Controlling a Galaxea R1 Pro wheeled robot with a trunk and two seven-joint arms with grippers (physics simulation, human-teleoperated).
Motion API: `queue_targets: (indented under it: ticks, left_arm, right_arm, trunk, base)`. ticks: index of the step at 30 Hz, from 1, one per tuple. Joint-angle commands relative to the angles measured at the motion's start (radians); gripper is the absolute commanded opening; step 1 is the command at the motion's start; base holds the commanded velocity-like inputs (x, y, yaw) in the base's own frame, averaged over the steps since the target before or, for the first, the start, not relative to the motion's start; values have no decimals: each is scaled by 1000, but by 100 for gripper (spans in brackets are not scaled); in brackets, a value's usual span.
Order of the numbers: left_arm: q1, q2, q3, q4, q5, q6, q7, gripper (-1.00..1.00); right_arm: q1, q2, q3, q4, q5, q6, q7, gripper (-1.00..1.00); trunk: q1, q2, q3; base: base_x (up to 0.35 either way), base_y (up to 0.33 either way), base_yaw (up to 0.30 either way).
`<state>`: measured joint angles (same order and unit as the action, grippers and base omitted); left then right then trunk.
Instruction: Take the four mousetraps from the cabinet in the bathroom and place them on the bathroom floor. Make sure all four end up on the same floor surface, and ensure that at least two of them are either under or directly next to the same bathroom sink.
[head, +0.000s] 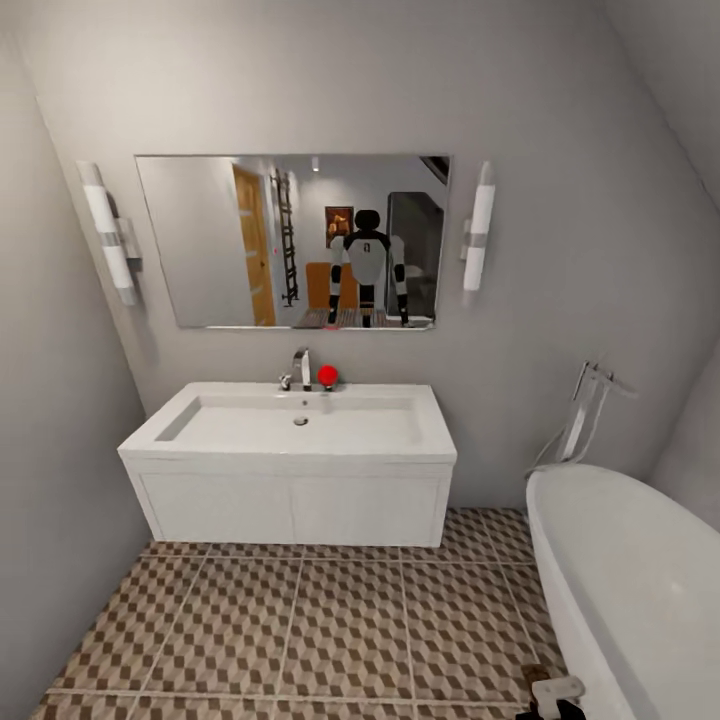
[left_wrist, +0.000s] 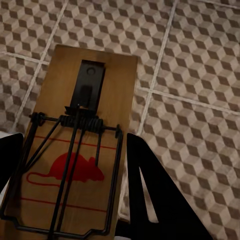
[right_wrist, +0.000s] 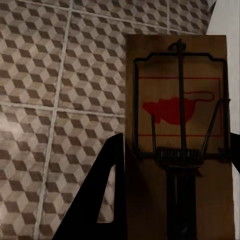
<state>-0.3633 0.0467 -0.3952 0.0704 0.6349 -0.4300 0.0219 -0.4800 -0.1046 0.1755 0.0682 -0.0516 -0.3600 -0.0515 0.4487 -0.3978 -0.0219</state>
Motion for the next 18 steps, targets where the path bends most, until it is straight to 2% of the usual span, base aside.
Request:
queue_targets:
  ticks: [1, 6, 18]
  left_arm:
    - [-2, -1, -7, 3, -4, -4, 6, -100]
    - [-2, -1, -7, 3, -3, -5, 6, -100]
    - [-2, -1, -7, 3, -4, -6, 6, -100]
  right_arm:
    - [-2, 0, 9, 4, -7, -7, -1, -100]
    - [-2, 0, 9, 4, -7, -7, -1, -100]
    - [-2, 0, 9, 4, -7, -7, -1, -100]
  trunk:
    - [1, -2, -2]
    - [1, -2, -2]
    - [1, -2, -2]
  base:
    - [329, 0, 292]
    - [325, 0, 172]
    - [324, 0, 4]
